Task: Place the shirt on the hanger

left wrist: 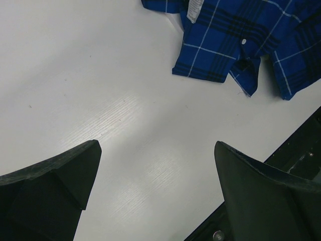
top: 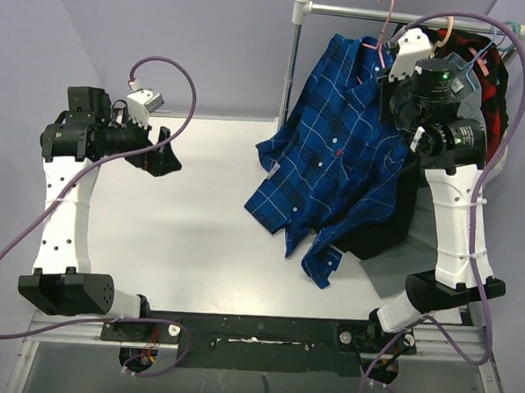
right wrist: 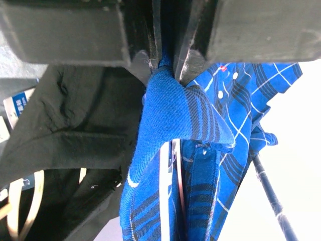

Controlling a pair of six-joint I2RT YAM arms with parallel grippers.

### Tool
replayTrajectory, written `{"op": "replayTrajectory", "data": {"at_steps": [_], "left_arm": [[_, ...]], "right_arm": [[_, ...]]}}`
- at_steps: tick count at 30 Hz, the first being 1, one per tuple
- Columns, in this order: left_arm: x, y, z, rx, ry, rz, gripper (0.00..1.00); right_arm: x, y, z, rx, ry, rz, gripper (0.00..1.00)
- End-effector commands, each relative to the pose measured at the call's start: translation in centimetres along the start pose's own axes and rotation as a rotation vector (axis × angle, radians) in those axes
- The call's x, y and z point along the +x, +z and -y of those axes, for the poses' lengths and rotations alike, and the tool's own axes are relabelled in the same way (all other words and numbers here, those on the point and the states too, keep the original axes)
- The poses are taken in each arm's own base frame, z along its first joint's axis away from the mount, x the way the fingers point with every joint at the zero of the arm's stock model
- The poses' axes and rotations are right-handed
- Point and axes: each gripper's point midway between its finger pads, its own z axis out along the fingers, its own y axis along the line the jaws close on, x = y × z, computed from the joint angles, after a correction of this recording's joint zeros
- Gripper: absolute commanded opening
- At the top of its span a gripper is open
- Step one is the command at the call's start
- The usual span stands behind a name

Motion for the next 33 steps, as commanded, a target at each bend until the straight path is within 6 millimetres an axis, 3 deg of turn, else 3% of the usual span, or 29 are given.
{"op": "replayTrajectory", "data": {"at_steps": [1,14,21,27,28,29,30,31,33], "left_arm": [[-1.4,-1.4,1.6,0.034,0.037,0.077,0.98],[-1.4,-0.6,0.9,0.028,0.018,0.085,0.98],[-1.0,-0.2,1.0,0.045,0.009,0.078,0.98],[-0.7,0.0,1.0,0.055,0.004,0.073,0.98],[-0.8,0.0,1.1,0.059,-0.003,0.076,0.98],[-1.0,-0.2,1.2,0.068,-0.011,0.081,0.98],[-1.2,-0.5,1.5,0.082,-0.010,0.089,0.98],[-1.4,-0.9,1.7,0.094,-0.007,0.093,0.98],[-1.8,-1.5,2.2,0.102,0.012,0.099,0.98]], "right_arm": [[-5.3,0.3,1.2,0.010,0.053,0.194,0.00],[-6.0,5.2,1.7,-0.022,0.088,0.216,0.00],[-3.7,7.5,1.0,-0.040,0.101,0.161,0.00],[-2.5,7.9,0.4,-0.069,0.113,0.142,0.00],[-1.8,8.0,0.2,-0.076,0.115,0.127,0.03],[-1.5,7.8,0.1,-0.079,0.117,0.122,0.36],[-1.6,7.4,0.0,-0.082,0.115,0.131,0.81],[-1.1,7.2,-0.3,-0.087,0.112,0.132,1.00],[-1.6,5.7,-0.2,-0.078,0.106,0.183,0.98]]}}
